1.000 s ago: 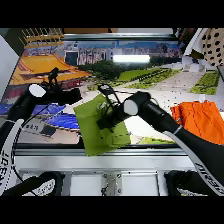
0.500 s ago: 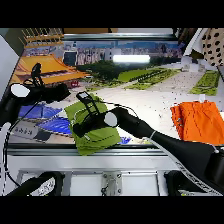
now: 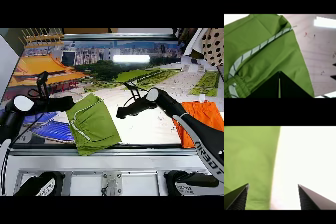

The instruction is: Fold the clothes and pants, and hang the long-sleeved shirts on hangers.

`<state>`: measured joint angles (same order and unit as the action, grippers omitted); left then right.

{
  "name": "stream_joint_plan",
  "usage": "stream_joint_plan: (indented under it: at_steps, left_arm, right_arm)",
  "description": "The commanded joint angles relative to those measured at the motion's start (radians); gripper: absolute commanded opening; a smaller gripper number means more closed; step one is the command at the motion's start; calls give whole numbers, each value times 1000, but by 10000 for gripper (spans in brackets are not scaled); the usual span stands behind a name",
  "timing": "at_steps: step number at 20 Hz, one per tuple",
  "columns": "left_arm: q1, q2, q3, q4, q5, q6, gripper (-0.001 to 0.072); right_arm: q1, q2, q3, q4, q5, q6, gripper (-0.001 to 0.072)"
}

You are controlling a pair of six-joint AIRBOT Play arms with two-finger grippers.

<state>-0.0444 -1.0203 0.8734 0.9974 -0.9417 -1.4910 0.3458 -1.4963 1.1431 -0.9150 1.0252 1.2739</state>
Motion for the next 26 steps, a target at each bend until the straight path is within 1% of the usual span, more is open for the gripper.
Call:
stream_joint_plan:
  at_steps: [1, 3, 5, 10, 11, 12, 13, 15, 16, 17, 19, 22, 24, 26]
  left_arm:
    - [-73, 66, -115, -51, 34, -2, 6]
    - [-110, 87, -143, -57, 55, -2, 6]
    - [-135, 99, -154, -56, 55, -3, 6]
    - [-143, 98, -153, -56, 63, -10, 6]
    - [-143, 98, -153, -56, 64, -10, 6]
    - [-143, 99, -153, -56, 63, -10, 6]
    - [-143, 99, -153, -56, 63, -10, 6]
    - [-143, 98, -153, -56, 62, -10, 6]
    - [-143, 98, -153, -56, 62, -10, 6]
    - [-143, 98, -153, -56, 62, -10, 6]
    - [-143, 98, -153, -56, 58, -10, 6]
    - [-143, 98, -153, -56, 59, -10, 6]
    - [-143, 98, -153, -56, 59, -10, 6]
    - [-143, 98, -153, -56, 59, -10, 6]
  right_arm:
    - [-120, -112, -21, 127, 81, -132, 653]
    - [-92, -183, -20, 259, 79, -212, 653]
    - [-37, -237, -19, 377, 74, -262, 653]
    - [140, -329, 49, 521, 19, -272, 647]
    - [168, -344, 67, 543, 13, -272, 562]
    - [195, -357, 82, 562, 2, -273, 444]
    - [216, -366, 92, 581, -7, -275, 360]
    - [238, -367, 100, 615, -7, -352, 36]
    - [237, -357, 101, 611, -7, -355, 32]
    - [226, -340, 103, 592, -6, -352, 31]
    - [163, -274, 104, 471, -7, -273, 31]
    - [-28, -118, 104, 176, 0, -81, 31]
    - [-187, -8, 104, -3, 11, 2, 32]
    - [-357, 85, 103, -140, 20, 76, 32]
